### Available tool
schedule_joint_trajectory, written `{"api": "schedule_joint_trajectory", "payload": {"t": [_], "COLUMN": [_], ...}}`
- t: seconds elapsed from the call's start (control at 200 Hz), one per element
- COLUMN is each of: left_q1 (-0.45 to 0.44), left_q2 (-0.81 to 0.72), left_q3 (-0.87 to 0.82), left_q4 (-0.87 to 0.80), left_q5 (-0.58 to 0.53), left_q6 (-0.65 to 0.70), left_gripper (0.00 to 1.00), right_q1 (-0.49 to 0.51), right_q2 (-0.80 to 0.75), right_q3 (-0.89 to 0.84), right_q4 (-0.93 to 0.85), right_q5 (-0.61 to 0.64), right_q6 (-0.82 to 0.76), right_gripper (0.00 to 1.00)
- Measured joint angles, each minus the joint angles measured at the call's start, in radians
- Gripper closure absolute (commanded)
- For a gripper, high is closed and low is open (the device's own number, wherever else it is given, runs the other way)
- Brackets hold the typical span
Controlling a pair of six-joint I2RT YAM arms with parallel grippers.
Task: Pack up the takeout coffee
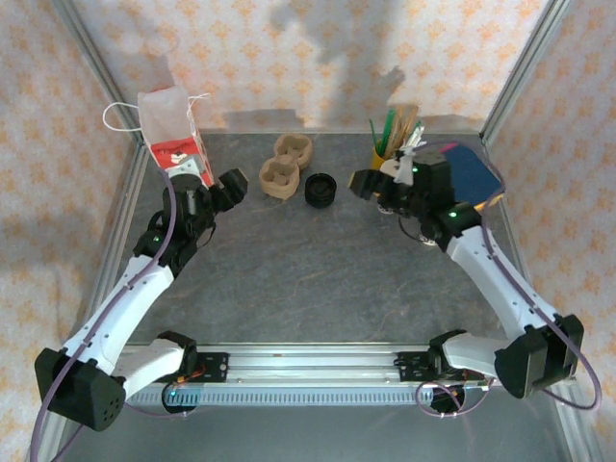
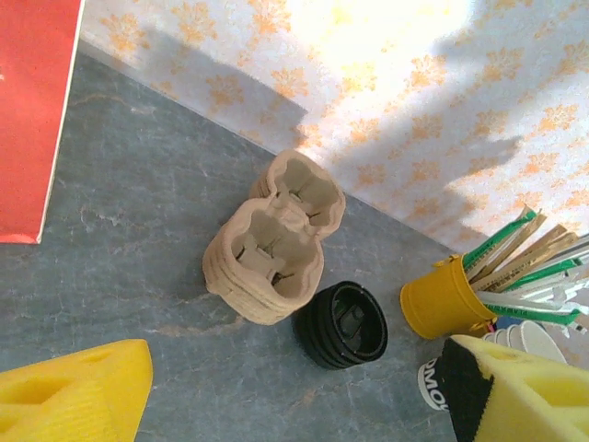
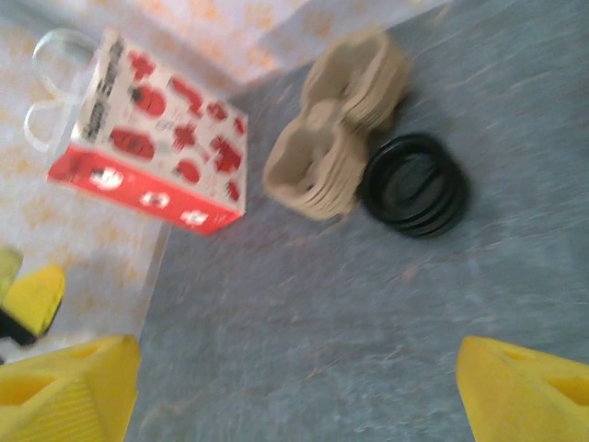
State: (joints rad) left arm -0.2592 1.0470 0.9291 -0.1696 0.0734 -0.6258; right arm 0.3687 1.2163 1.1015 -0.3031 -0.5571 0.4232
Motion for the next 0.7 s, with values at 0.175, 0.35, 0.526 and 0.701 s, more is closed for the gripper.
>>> {"api": "schedule_joint_trajectory", "payload": {"t": [0.175, 0.35, 0.526, 0.701], "left_q1": [0.0, 0.033, 0.105, 0.168], "left_q2": [0.066, 0.156, 0.238, 0.324], "left_q3": [0.136, 0.289, 0.451, 0.613], "left_q4": [-0.094, -0.212, -0.335, -0.427], "left_q5": [-0.043, -0.091, -0.126, -0.135], "left_q6": [0.034, 0.052, 0.059, 0.076], "left_gripper": [0.15, 0.14, 0.13, 0.13], "right_q1": [0.111, 0.209, 0.332, 0.386], "right_q2": [0.12, 0.264, 0.326, 0.328], "right_q3": [0.007, 0.026, 0.022, -0.049], "right_q4": [0.089, 0.178, 0.283, 0.44], "right_q5": [0.004, 0.035, 0.125, 0.204], "right_q6": [-0.017, -0.077, -0.171, -0.25], "right_gripper": [0.15, 0.16, 0.17, 0.16]}}
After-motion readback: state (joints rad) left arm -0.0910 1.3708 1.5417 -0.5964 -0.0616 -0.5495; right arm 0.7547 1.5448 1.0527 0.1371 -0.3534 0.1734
